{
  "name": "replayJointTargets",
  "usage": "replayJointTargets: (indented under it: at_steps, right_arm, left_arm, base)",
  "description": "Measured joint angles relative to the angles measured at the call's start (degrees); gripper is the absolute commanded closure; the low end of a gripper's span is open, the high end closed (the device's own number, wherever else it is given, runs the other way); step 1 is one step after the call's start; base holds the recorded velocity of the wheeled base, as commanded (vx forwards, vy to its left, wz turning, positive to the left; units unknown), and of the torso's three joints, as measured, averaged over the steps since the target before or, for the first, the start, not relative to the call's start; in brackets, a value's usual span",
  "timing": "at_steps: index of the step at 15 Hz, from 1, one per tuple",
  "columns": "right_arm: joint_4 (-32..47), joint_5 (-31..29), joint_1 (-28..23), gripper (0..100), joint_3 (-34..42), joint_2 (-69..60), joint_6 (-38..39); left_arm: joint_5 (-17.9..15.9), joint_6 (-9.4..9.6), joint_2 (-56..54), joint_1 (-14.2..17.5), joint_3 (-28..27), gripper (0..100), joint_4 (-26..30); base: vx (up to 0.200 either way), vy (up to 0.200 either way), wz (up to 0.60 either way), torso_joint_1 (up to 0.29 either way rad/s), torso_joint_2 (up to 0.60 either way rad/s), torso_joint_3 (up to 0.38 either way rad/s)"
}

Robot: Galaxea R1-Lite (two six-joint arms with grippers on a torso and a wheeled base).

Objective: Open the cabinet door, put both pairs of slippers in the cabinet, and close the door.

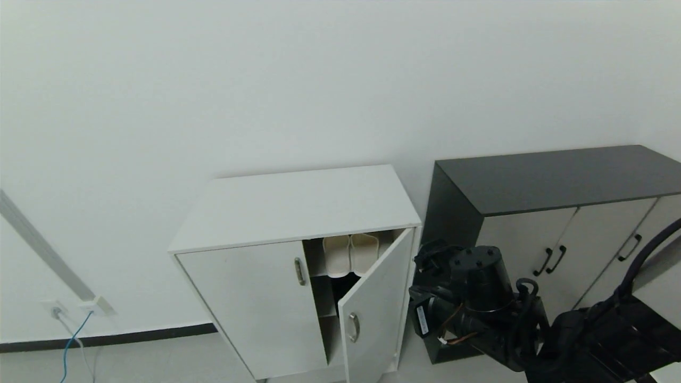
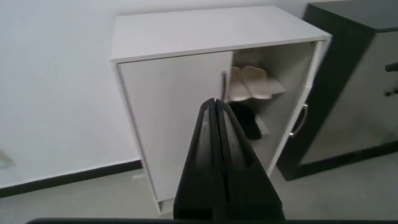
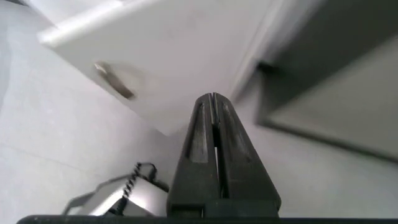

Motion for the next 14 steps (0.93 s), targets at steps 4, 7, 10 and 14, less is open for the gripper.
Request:
replayJointTargets:
  at_steps: [4,7,10,14]
  right_arm:
    - [-4.32,0.52,0.04,100,2.22,-0.28,-1.45]
    - [-3.88,-0.95,-0.24,100,3.78,-1.63,-5.13]
    - [-2.9,-1.39,-0.24,100,5.17,-2.27,-5.81]
    - [-3.44,0.72,-0.35,100,6.13,-0.39,-5.66]
  left_arm:
    - [0.02,0.0,0.0,0.0,-0.01,100,-0.06]
    - [0.0,0.0,0.0,0.0,0.0,100,-0.04]
    - [-0.01,0.02,0.0,-0.02,0.0,100,-0.04]
    - [0.62,-0.3,0.0,0.0,0.0,100,-0.04]
  base:
    - [0.0,0.0,0.0,0.0,0.0,0.0]
    - [0.0,0.0,0.0,0.0,0.0,0.0]
    - [0.0,0.0,0.0,0.0,0.0,0.0]
    - [0.05,0.0,0.0,0.001,0.0,-0.001]
